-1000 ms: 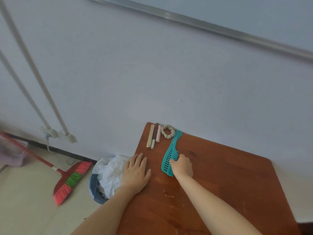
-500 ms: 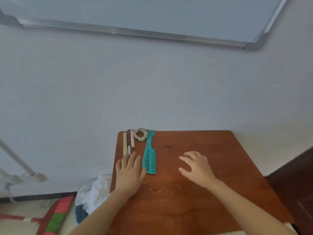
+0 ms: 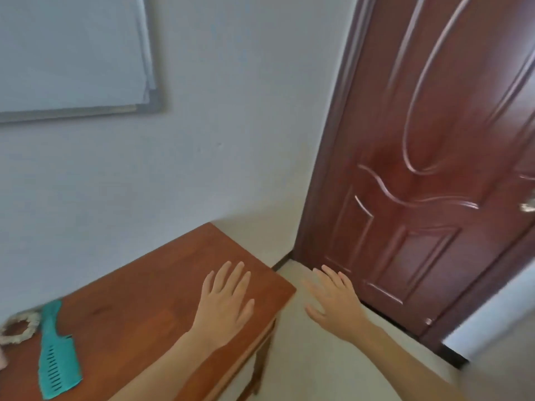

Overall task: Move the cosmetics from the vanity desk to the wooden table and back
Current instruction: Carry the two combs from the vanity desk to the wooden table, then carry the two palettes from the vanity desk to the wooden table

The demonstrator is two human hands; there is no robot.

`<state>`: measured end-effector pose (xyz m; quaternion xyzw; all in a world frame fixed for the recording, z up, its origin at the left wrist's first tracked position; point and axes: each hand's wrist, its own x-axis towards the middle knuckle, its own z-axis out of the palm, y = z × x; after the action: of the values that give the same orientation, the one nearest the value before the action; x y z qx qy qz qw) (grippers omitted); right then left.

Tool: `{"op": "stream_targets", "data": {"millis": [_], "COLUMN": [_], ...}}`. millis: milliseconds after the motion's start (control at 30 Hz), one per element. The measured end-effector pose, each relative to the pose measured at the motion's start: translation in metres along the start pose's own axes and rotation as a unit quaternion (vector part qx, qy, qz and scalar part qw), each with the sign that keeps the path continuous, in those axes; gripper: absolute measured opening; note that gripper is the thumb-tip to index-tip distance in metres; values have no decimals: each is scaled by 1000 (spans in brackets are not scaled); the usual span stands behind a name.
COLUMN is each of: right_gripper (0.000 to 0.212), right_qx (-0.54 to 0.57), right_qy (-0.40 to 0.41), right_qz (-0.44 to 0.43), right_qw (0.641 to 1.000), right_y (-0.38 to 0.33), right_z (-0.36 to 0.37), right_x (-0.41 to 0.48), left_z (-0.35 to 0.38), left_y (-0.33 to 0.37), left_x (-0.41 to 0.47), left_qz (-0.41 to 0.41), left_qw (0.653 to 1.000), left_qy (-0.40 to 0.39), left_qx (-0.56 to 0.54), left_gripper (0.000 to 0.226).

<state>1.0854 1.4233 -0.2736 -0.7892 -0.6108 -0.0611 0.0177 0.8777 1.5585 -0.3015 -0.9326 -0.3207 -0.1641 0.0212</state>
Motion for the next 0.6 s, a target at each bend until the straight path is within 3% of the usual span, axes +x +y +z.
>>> {"op": "stream_targets", "data": {"millis": [100, 167, 233, 333, 600], "right_gripper": [71, 74, 70, 41, 42], "right_qx": [-28, -54, -67, -71, -190], "right_qy": [-12, -5, 17, 46, 70], "right_qz": [105, 164, 226, 313, 474], "right_qw": [994, 985, 972, 946, 857], "right_y": [52, 76, 93, 102, 77], "right_z": [-13, -20, -25, -46, -79], "right_x": [-58, -104, -151, -210, -326], "left_z": [12, 19, 22, 19, -7], "left_y": [55, 94, 135, 192, 292], "left_x": [30, 46, 57, 72, 78], "left_qz": [78, 155, 213, 284, 409], "left_qw": [996, 985, 972, 949, 881], "left_qy": [43, 71, 84, 88, 76], "left_qx": [-8, -28, -60, -104, -226], "left_gripper": [50, 47, 49, 51, 52]}}
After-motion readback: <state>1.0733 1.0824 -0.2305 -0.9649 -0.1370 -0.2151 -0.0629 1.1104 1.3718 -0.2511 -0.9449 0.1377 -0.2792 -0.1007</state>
